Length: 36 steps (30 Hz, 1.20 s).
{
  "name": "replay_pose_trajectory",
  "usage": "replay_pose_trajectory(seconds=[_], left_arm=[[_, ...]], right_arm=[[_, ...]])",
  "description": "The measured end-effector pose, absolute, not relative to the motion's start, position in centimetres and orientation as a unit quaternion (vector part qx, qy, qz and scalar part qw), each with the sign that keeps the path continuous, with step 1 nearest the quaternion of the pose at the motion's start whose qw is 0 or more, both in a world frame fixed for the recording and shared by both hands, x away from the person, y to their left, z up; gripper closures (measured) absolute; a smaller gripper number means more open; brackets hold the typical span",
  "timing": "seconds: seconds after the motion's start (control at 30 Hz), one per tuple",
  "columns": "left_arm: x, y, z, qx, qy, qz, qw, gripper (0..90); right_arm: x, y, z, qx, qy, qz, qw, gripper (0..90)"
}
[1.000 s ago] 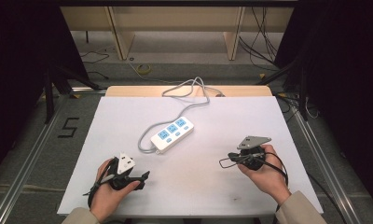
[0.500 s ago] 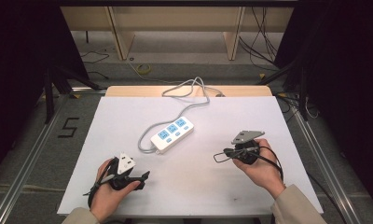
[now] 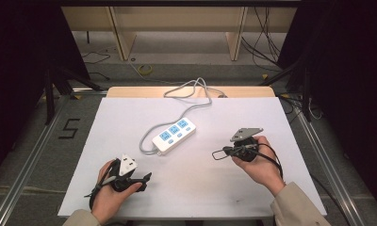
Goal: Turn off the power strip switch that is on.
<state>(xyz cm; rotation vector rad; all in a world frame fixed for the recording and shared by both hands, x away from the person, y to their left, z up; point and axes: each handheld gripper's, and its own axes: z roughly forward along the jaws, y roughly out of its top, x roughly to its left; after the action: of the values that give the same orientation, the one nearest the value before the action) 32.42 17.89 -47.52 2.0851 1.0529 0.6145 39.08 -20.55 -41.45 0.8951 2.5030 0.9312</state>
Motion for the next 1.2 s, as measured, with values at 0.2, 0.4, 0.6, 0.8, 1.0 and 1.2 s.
replay_pose_trajectory(seconds=[0.2,0.4,0.6,0.8,1.0,1.2], left_arm=[[32.4,17.9,-47.5,0.807,0.408,0.237,0.354,21.3],[32.4,17.8,-47.5,0.807,0.408,0.237,0.355,21.4],[32.4,17.8,-47.6,0.807,0.407,0.237,0.355,21.5],[32.4,17.8,-47.6,0.807,0.407,0.237,0.355,21.5],[32.4,17.8,-47.6,0.807,0.408,0.236,0.356,21.5],[32.4,17.8,-47.6,0.808,0.406,0.237,0.355,21.6]], right_arm=[[39.3,-20.3,-41.3,0.315,0.877,0.326,0.161,90.0],[39.6,-20.0,-41.3,0.314,0.879,0.323,0.157,90.0],[39.9,-19.7,-41.3,0.313,0.88,0.321,0.157,90.0],[40.3,-19.4,-41.2,0.311,0.881,0.32,0.156,90.0],[40.7,-19.0,-41.2,0.311,0.882,0.318,0.156,90.0],[41.1,-18.7,-41.1,0.311,0.883,0.316,0.155,90.0]])
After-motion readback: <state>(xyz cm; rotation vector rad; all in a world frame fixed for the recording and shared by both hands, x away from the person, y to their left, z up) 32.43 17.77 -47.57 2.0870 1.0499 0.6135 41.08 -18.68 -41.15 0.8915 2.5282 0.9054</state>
